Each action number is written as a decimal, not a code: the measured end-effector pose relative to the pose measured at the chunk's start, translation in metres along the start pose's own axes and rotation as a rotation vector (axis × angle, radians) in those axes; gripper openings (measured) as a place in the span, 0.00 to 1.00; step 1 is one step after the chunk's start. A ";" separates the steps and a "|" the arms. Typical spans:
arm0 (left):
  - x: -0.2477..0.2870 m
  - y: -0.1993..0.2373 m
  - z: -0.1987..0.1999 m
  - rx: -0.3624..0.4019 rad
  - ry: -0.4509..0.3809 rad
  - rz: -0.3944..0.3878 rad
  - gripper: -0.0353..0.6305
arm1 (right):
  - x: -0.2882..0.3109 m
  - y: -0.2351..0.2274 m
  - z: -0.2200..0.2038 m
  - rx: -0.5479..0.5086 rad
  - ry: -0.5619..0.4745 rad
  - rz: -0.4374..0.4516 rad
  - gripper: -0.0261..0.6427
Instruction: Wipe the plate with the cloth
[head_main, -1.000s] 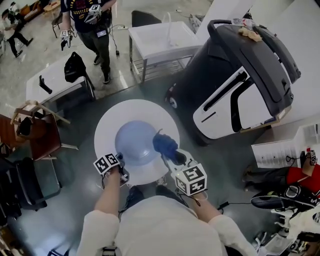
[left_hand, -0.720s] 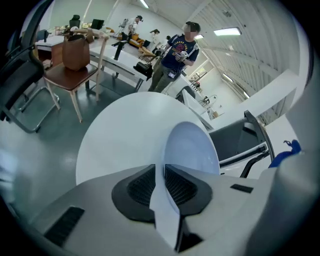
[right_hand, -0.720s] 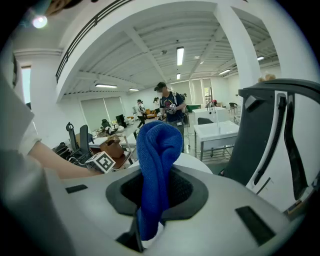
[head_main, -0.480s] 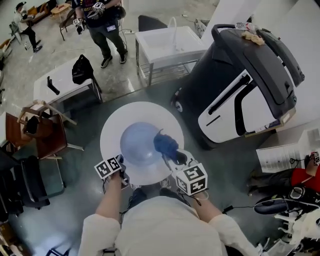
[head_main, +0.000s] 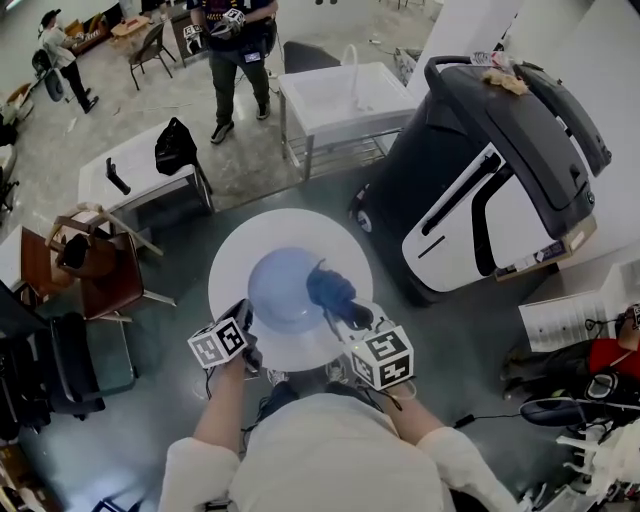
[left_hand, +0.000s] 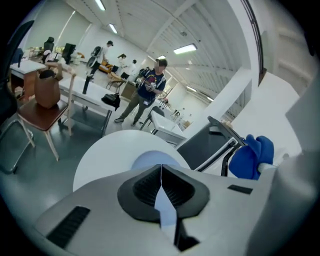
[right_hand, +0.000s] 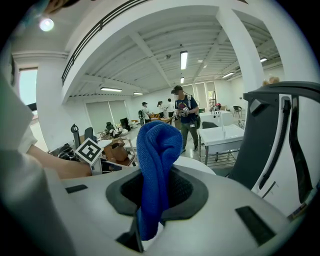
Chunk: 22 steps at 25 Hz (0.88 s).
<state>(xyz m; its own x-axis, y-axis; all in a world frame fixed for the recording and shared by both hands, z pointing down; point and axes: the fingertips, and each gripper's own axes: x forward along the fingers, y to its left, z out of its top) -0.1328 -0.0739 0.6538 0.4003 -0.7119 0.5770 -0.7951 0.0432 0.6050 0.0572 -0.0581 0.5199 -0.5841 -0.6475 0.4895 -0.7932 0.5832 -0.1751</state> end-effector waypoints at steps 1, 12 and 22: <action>-0.004 -0.005 0.004 0.030 -0.012 -0.012 0.10 | 0.000 0.002 0.000 -0.002 -0.003 0.002 0.17; -0.046 -0.066 0.030 0.211 -0.111 -0.101 0.10 | -0.005 0.007 0.006 -0.014 -0.032 0.028 0.17; -0.085 -0.107 0.035 0.364 -0.174 -0.092 0.10 | -0.011 0.009 0.007 -0.015 -0.046 0.041 0.17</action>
<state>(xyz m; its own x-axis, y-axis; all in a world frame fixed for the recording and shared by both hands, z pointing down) -0.0983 -0.0423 0.5207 0.4187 -0.8107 0.4093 -0.8815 -0.2545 0.3977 0.0549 -0.0492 0.5073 -0.6239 -0.6445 0.4420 -0.7658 0.6172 -0.1809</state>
